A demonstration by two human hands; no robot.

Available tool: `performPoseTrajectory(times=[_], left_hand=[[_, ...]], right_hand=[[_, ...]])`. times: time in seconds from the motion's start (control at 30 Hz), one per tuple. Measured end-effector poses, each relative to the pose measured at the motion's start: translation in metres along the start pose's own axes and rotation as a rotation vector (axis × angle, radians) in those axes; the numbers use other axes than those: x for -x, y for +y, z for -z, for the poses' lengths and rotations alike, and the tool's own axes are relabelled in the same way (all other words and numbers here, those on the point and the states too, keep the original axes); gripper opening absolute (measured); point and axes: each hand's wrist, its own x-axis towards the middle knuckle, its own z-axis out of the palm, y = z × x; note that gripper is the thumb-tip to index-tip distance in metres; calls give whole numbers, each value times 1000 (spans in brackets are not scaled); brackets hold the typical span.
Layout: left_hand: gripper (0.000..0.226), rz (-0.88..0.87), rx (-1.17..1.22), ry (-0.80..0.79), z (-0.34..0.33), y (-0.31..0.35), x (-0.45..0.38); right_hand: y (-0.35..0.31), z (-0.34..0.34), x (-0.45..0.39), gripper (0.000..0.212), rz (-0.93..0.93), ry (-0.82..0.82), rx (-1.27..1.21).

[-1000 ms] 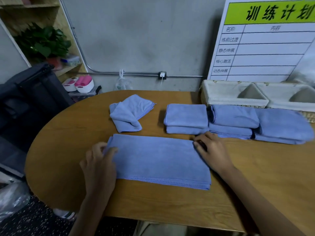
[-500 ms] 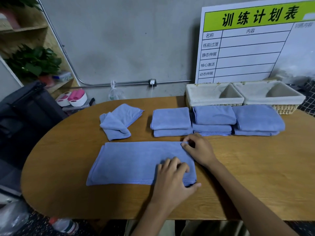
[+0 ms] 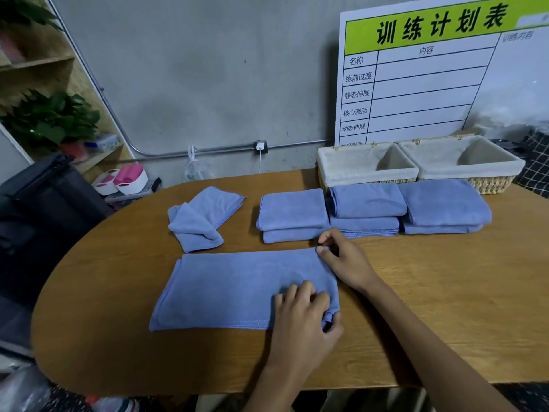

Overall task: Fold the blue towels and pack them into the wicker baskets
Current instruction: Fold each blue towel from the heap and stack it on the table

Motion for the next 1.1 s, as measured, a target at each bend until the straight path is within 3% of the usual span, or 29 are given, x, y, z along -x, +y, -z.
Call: performPoseTrajectory(times=[0.23,0.43,0.77,1.1], left_hand=[[20,-14,45,5,3,0,0],[40,-1,7,-29,4,2,-1],[23,-19,33,-16,2,1,2],[22,-33,109,16,6,2,4]], right_hand=[[-1,6,3,20,68,-19,-160],[-5,7,2,20,45,-25,-216],[-4,12,3,14,9,3,-282],[-4,22,4,19,-29,-46,-445]])
